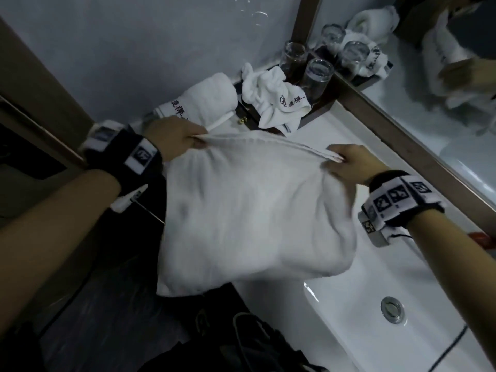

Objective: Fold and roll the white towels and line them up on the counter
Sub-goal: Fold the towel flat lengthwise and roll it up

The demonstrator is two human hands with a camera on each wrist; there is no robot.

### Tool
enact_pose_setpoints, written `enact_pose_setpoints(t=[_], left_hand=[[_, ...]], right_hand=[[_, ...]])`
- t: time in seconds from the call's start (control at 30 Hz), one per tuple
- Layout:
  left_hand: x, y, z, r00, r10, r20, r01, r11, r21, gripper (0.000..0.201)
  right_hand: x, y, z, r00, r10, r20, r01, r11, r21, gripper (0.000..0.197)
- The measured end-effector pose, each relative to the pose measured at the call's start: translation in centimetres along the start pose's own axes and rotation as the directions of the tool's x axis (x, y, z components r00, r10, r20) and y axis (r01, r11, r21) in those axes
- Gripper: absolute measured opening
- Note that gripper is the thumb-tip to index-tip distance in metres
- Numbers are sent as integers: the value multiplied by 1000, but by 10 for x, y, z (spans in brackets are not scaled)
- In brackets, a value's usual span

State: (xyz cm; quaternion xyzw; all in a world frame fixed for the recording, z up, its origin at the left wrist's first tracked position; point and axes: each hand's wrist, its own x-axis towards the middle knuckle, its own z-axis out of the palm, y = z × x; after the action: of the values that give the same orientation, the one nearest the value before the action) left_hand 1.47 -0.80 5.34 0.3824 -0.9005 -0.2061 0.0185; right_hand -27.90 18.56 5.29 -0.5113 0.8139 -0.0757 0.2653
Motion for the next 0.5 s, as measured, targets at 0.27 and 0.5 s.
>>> enact_pose_setpoints(t=[0.27, 0.5], left_hand=[[21, 5, 19, 994, 64, -88, -27, 927, 374, 23], [37, -1, 41, 962, -32, -272, 102, 963, 250, 52]], right_hand=[[30, 12, 24, 941, 29, -337, -71, 991, -113, 24], [40, 36, 35, 850, 278, -448, -240, 961, 140, 33]])
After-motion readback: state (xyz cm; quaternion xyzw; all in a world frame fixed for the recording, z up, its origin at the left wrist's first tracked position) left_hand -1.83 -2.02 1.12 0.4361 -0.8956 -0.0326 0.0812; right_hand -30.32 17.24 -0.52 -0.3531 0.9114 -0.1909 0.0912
